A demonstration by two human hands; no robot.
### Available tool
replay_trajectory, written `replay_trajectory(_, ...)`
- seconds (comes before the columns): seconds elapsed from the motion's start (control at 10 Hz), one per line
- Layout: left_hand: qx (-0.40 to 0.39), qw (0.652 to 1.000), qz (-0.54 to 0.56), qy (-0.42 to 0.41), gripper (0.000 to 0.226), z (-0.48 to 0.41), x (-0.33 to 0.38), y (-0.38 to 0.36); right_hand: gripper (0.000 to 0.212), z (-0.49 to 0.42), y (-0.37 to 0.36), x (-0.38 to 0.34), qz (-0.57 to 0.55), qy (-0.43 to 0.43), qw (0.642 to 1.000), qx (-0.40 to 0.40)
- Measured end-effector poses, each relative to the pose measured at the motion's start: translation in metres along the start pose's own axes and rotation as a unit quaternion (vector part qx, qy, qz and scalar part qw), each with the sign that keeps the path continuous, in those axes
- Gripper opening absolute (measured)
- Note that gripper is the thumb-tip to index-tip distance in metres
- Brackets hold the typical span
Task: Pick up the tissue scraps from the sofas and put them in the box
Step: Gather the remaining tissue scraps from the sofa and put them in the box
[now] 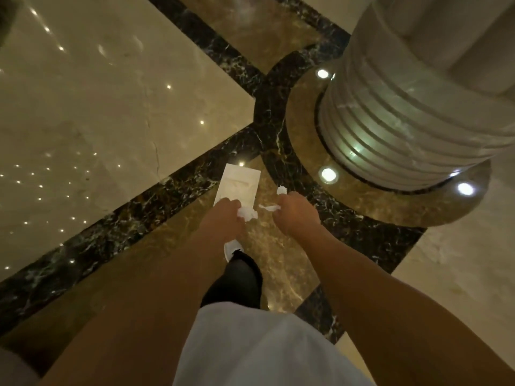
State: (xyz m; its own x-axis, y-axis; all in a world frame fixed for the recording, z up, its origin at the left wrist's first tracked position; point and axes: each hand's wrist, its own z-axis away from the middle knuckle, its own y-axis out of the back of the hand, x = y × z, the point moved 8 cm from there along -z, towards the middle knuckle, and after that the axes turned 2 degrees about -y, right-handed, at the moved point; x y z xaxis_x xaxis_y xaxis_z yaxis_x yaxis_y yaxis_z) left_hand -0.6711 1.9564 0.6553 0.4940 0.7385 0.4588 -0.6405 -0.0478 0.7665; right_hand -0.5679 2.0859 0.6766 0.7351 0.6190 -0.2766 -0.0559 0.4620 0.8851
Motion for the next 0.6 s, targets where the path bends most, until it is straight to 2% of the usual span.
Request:
replay_trajectory(0.2,-0.053,0.998,0.021,0.024,0.039,-0.142,-0.013,0.026,0.03,-0.147,-0.001,-0.019,-0.037,-0.024,0.997,-0.061)
replay_trajectory(0.3,-0.075,0.991,0.064,0.091,0.04,-0.194,-0.035,0.016,0.031,-0.202,-0.022,-0.019,-0.041,-0.025,0.993,-0.107)
replay_trajectory(0.4,-0.095,0.976,0.095,0.172,0.037,-0.252,-0.065,-0.017,0.033,-0.276,-0.07,-0.007,-0.054,-0.044,0.99,-0.12)
replay_trajectory(0.5,-0.109,0.97,0.087,0.199,0.03,-0.351,-0.124,-0.103,0.031,-0.362,-0.159,0.014,-0.052,-0.067,0.985,-0.148)
replay_trajectory(0.6,-0.103,0.955,0.114,0.254,0.034,-0.409,-0.168,-0.163,0.034,-0.424,-0.243,0.036,-0.109,-0.12,0.963,-0.215)
